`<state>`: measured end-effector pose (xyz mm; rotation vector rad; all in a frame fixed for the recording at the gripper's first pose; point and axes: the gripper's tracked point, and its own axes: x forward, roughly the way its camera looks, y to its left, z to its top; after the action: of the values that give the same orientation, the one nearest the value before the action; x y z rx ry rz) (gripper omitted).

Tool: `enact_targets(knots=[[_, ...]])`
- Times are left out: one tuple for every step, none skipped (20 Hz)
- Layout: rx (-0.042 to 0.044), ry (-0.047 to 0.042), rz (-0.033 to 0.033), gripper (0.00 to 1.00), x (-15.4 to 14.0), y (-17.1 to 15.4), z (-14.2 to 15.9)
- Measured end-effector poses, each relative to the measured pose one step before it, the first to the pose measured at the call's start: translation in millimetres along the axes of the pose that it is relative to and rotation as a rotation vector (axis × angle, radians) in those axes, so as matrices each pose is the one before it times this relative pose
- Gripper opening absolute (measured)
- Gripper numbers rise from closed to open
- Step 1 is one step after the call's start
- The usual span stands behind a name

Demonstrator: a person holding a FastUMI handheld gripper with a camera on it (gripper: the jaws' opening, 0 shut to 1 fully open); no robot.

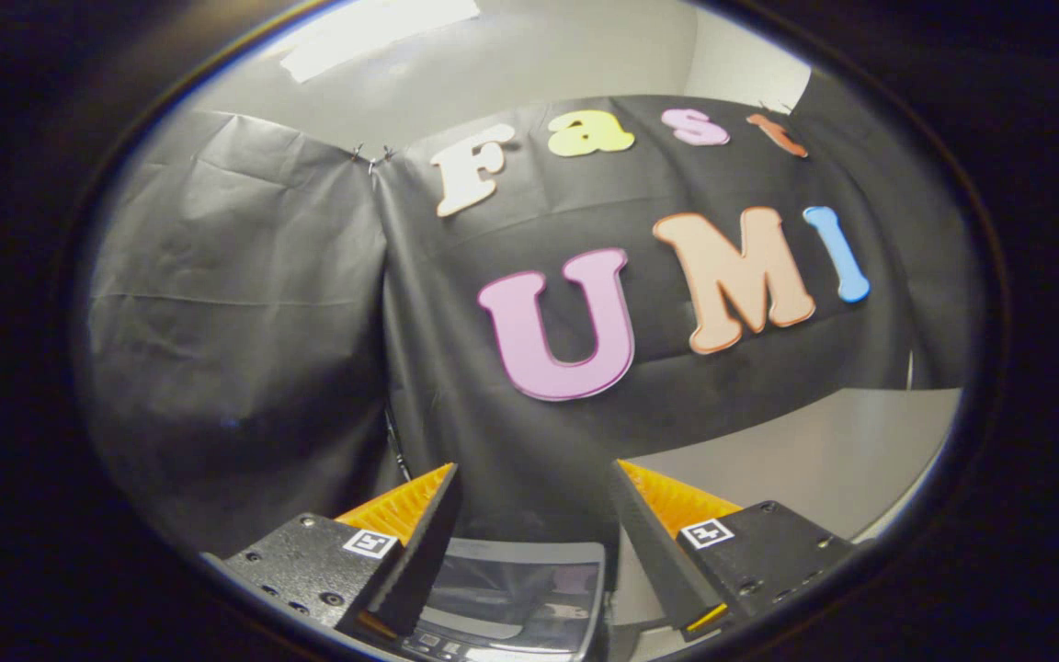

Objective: Put the clothes into the washing machine and then close the washing machine lid.

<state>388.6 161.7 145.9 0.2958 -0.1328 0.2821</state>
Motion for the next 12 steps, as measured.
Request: enact_targets(knots=[[-0.01363,-0.01966,-0.01872,0.96,-11.12,-11.23,5.84],[-0.01008,-0.01727,-0.01622,0.96,-9.03,-13.24,2.44],[-0.00619,-0.02076,-0.01399,0.96,-9.93,-12.24,5.46],[-0.00461,-0.02345,-0.01522,0.96,-10.06,-11.28,5.23],[-0.00354,-0.02004,-0.01934,0.96,-10.50,-12.44,2.68],[-0.00333,-0.01593,-0.01895,0.96,-10.86,-13.49,2.71],[-0.00506,-0.01643,-0.01837,0.96,-11.64,-12.38,1.61],[-0.00998,-0.01342,-0.01720,0.96,-12.76,-13.66,-0.81],[-0.01916,-0.01250,-0.01889,0.96,-10.30,-11.69,-0.52],[-0.02065,-0.00889,-0.02129,0.96,-9.93,-14.04,-2.34],[-0.01966,-0.01000,-0.01888,0.96,-9.99,-11.22,-0.80],[-0.01489,-0.00654,-0.01767,0.96,-8.47,-12.16,-3.74]])
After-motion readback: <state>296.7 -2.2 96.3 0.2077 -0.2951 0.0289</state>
